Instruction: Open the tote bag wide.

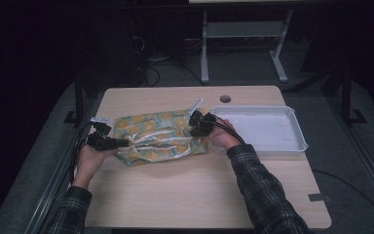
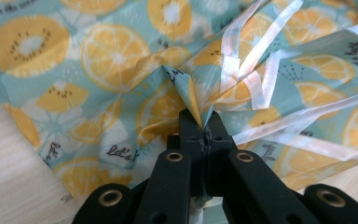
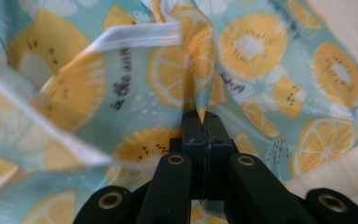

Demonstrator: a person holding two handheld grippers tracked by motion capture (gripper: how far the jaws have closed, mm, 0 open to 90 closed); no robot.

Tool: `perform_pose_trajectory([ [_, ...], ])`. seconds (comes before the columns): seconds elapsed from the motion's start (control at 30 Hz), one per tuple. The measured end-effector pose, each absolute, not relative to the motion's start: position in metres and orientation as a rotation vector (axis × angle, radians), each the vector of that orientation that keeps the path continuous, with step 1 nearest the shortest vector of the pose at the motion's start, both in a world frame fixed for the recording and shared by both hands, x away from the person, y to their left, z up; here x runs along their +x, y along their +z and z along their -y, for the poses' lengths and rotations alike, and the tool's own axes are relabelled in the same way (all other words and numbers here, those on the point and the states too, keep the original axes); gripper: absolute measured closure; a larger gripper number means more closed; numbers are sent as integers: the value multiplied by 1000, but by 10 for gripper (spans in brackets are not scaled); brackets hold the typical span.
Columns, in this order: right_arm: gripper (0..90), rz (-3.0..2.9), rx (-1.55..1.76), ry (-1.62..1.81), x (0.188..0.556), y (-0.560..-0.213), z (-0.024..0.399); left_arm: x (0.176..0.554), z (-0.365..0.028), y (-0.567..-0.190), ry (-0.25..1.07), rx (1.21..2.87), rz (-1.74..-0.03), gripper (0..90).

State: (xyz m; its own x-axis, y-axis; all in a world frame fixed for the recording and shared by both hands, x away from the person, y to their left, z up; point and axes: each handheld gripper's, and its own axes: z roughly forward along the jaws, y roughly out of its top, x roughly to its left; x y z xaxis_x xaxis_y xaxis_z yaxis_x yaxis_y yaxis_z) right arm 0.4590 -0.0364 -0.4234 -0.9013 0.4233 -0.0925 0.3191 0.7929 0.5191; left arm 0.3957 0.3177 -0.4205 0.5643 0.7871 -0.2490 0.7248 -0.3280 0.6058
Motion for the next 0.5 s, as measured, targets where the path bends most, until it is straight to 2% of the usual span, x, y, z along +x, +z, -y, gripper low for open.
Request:
perform_pose_trajectory([
  [0.23,893,-2823,551,736,452,-432,36,391,-315,-425,92,2154,-1191,891],
  [0.5,893,-2860,432,703,426,-430,35,374,-319,-423,39,2198,-1150,891],
])
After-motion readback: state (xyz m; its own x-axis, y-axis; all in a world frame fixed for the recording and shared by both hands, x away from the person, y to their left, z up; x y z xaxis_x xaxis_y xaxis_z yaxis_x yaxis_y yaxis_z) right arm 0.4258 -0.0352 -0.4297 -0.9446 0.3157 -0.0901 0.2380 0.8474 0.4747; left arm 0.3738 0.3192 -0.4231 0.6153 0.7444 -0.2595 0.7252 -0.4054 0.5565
